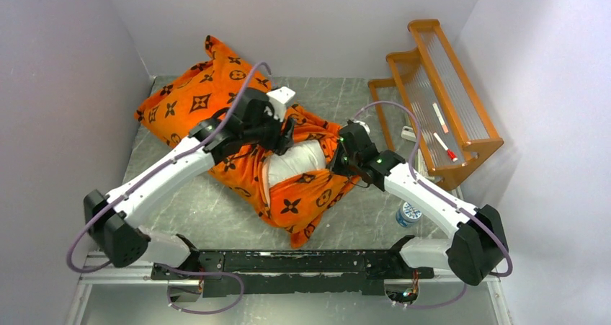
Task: Remove the pillowcase from the pillow
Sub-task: Remove the pillow from the pillowcase.
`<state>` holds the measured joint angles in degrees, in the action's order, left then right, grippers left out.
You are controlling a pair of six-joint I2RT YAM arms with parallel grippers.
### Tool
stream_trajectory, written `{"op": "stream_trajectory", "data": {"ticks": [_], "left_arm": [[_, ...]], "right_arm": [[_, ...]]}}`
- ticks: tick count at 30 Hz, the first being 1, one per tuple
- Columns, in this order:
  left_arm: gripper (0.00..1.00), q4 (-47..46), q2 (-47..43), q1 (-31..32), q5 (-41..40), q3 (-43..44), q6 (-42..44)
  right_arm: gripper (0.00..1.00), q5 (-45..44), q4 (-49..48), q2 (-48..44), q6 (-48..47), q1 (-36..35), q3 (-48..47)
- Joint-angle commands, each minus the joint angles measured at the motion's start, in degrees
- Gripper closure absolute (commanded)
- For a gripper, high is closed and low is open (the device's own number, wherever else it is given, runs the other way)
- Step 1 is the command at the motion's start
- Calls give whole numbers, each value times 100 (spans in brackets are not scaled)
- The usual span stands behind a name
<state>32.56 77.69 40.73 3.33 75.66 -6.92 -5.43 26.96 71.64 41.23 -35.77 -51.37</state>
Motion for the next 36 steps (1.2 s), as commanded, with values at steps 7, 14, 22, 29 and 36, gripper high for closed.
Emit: {"op": "stream_trajectory", "data": {"ticks": [7, 14, 22, 29, 36], "left_arm": [[26, 606, 1488, 790, -1604, 1201, 1146], [40, 283, 2130, 787, -2748, 1889, 1110], [95, 458, 2889, -136, -4380, 2820, 450], [95, 162, 2085, -490, -3019, 1566, 621], [89, -152, 1272, -452, -404, 682, 116]], "right_arm": [[100, -1210, 710, -123, -173, 16, -270], [100, -688, 332, -133, 73, 262, 118], [100, -447, 442, -702, 800, 1745, 1200], [100, 582, 23, -410, -51, 2074, 1023], [71, 2135, 171, -524, -527, 1980, 304]]}}
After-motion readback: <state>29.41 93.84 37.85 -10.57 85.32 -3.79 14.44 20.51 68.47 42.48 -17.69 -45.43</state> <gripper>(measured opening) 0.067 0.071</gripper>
